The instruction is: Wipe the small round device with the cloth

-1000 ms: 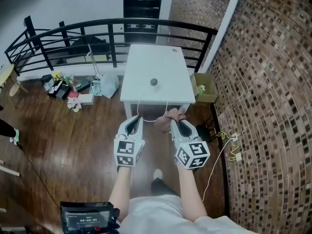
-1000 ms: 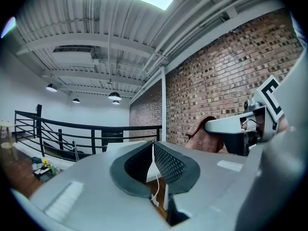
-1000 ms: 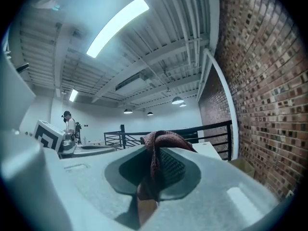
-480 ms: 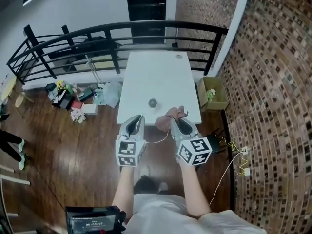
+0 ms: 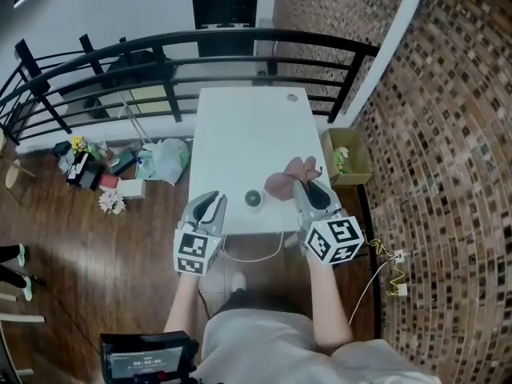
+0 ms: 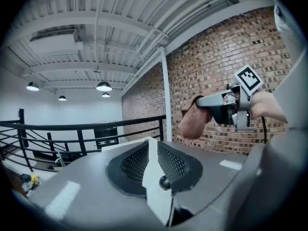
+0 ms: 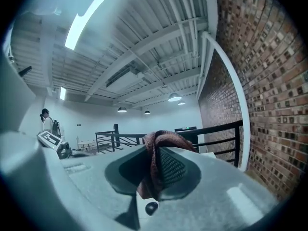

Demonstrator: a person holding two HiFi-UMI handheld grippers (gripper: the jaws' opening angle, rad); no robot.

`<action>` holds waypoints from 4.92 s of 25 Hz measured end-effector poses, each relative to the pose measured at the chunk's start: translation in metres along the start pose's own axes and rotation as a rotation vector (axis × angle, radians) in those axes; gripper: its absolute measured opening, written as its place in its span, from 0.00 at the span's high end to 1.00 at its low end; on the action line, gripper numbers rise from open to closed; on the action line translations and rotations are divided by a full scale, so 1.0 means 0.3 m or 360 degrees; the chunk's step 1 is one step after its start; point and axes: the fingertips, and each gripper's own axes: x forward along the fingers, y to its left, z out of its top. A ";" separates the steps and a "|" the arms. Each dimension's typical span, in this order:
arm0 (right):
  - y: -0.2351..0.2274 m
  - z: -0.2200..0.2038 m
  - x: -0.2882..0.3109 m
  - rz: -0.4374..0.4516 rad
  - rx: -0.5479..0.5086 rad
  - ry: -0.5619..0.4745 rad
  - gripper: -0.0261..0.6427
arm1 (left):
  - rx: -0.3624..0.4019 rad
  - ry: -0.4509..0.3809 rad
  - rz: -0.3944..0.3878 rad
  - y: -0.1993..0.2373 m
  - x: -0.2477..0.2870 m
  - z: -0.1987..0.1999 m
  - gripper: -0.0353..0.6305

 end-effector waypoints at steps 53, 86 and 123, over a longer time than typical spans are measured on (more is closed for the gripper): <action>-0.425 -0.153 0.185 -0.0130 0.0097 0.0224 0.90 | 0.0005 0.0682 -0.0459 -0.223 0.604 -0.869 0.36; 0.225 -0.228 0.214 0.1684 -0.0580 0.1065 0.91 | -0.0205 0.0741 -0.0794 -0.220 0.488 -0.168 0.36; 0.281 -0.200 0.127 0.1969 -0.0400 0.1072 0.91 | -0.0086 0.0413 -0.0758 -0.147 0.423 -0.003 0.36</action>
